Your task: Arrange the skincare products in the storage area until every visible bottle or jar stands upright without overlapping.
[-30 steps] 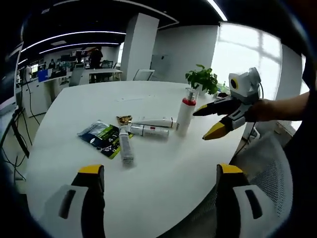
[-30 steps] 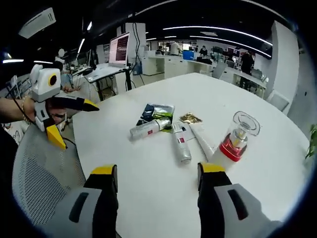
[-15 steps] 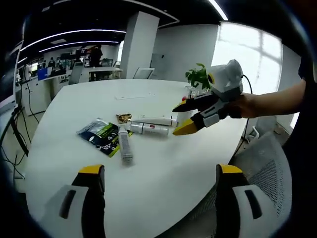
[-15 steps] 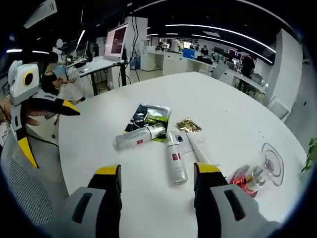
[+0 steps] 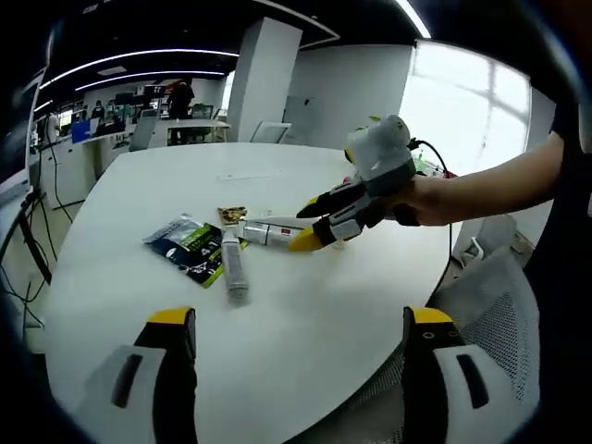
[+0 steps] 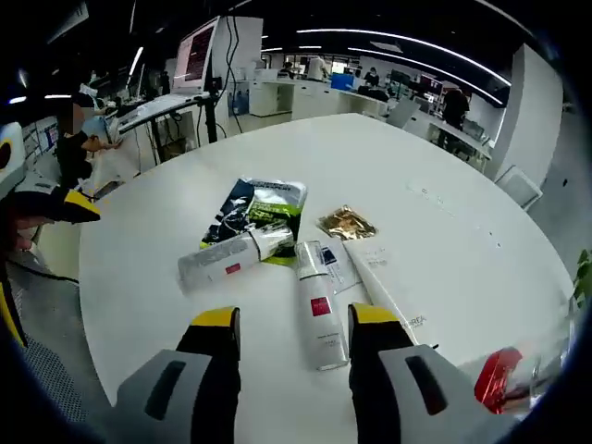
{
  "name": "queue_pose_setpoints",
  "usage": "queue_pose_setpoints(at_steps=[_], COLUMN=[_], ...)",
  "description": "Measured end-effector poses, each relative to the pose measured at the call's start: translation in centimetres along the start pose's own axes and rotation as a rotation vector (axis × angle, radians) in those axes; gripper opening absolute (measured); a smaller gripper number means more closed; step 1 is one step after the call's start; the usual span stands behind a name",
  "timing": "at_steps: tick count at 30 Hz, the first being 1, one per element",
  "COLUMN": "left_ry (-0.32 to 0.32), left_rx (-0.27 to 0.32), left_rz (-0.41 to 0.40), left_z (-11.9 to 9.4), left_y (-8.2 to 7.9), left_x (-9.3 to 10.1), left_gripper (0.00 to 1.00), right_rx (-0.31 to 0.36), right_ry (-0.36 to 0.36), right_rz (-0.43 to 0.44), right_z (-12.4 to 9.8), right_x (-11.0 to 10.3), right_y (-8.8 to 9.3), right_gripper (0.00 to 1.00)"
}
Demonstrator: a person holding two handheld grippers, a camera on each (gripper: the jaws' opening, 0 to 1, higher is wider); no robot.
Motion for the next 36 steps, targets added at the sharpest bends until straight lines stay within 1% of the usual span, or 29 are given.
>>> queue_pose_setpoints(at_steps=[2,5,12,15,18,19,22,24,25,29,33,35,36], left_ry=[0.004,0.004,-0.003,0.001,0.001,0.0,-0.002,-0.004,-0.005,-0.007,-0.003,0.002,0.002], left_rx=[-0.005,-0.007,-0.017,-0.023,-0.029,-0.029,-0.033,-0.032,-0.031,-0.034,-0.032,-0.015,-0.005], left_rz=[0.001,-0.005,-0.017,-0.009,-0.005,-0.005,-0.005,-0.006,-0.007,-0.011,-0.012,-0.036,-0.049], left_z=[0.0,0.0,0.1,0.2,0.2,0.3,0.3,0.2,0.2,0.3,0.3,0.2,0.1], left_y=[0.1,0.1,0.2,0.3,0.4,0.4,0.5,0.5,0.5,0.6,0.5,0.4,0.3], left_x=[0.0,-0.1,-0.1,-0.1,-0.2,-0.2,-0.1,-0.2,-0.2,-0.2,-0.2,-0.3,-0.5], left_gripper=[0.85,0.84,0.84,0.84,0.83,0.83,0.83,0.83,0.83,0.82,0.82,0.82,0.81], right_rx=[-0.017,-0.042,-0.091,-0.114,-0.121,-0.126,-0.129,-0.138,-0.135,-0.126,-0.106,-0.094,-0.081], right_ry=[0.01,0.013,0.022,0.027,0.026,0.029,0.029,0.034,0.029,0.027,0.022,0.019,0.012], right_rz=[-0.011,-0.03,-0.037,-0.061,-0.075,-0.071,-0.048,-0.04,-0.026,-0.051,-0.055,-0.054,-0.027], right_z=[0.5,1.5,2.9,3.2,3.6,3.4,3.6,3.7,3.7,3.8,3.7,3.6,3.5], right_x=[0.0,0.3,0.9,0.7,0.5,0.5,0.6,0.7,0.6,0.5,0.5,0.6,0.6], right_y=[0.1,0.4,1.1,1.1,1.2,1.1,1.2,1.5,1.6,1.7,1.7,1.7,1.6], right_gripper=[0.42,0.42,0.36,0.32,0.3,0.29,0.26,0.21,0.21,0.21,0.2,0.2,0.19])
Point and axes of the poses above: the point that each gripper's makers call its tool centre point, and the gripper's own axes: z roughly forward along the fingers, x roughly to its right, y roughly out of its underside, the point moved 6 cm from there along -z, roughly backward along the fingers, and after that the axes turned 5 degrees about z, right-handed, at the moved point
